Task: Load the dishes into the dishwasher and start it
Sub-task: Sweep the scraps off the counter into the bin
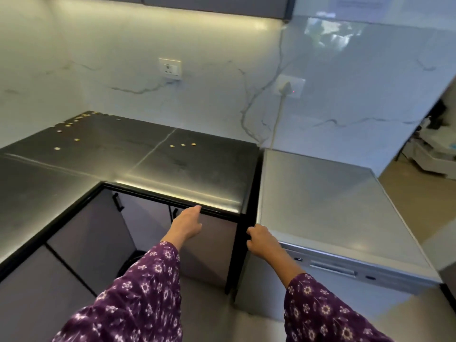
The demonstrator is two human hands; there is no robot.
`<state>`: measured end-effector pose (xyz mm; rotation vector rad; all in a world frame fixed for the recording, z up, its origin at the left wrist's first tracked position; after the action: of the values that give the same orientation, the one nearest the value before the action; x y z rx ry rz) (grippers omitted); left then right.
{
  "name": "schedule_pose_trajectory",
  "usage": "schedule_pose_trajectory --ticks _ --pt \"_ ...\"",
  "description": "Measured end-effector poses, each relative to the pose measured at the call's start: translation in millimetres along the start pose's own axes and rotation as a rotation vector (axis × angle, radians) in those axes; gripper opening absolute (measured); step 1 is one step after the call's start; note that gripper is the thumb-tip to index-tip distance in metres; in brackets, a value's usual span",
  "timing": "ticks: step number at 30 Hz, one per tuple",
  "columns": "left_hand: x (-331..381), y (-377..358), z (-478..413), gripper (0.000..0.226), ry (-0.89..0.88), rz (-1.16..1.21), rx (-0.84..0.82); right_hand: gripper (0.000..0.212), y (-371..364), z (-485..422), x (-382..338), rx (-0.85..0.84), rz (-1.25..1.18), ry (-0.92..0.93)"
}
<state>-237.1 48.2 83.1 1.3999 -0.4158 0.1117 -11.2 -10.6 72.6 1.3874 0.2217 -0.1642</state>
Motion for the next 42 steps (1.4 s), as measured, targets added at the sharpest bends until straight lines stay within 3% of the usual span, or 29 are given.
schedule_pose_trajectory --ticks 9,15,25,34,42 --pt "-113 58 -15 0.048 0.157 0.061 0.071 0.032 9 -101 -100 0.010 0.037 0.170" --pt "-213 92 -35 0.052 0.243 0.084 0.120 0.039 4 -182 -171 0.049 -0.083 0.223" --pt "-334 107 -92 0.055 0.302 0.126 0.119 0.063 8 -300 -224 0.099 -0.318 0.021" --pt "-376 119 -181 0.060 0.292 0.203 0.115 0.085 11 -411 -225 0.080 -0.450 -0.143" --pt "-406 127 -271 0.059 0.347 0.232 0.130 0.087 9 -519 -217 0.077 -0.463 -0.191"
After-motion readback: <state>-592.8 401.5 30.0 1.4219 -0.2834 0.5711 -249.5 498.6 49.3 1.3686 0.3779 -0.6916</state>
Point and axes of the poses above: each hand's wrist, its own z-axis away from the middle knuckle, its own y-axis out of the back of the hand, x = y × z, the point moved 2 cm from there along -z, towards the middle knuckle, and after that the axes turned 2 degrees about x, right-handed, at the moved point
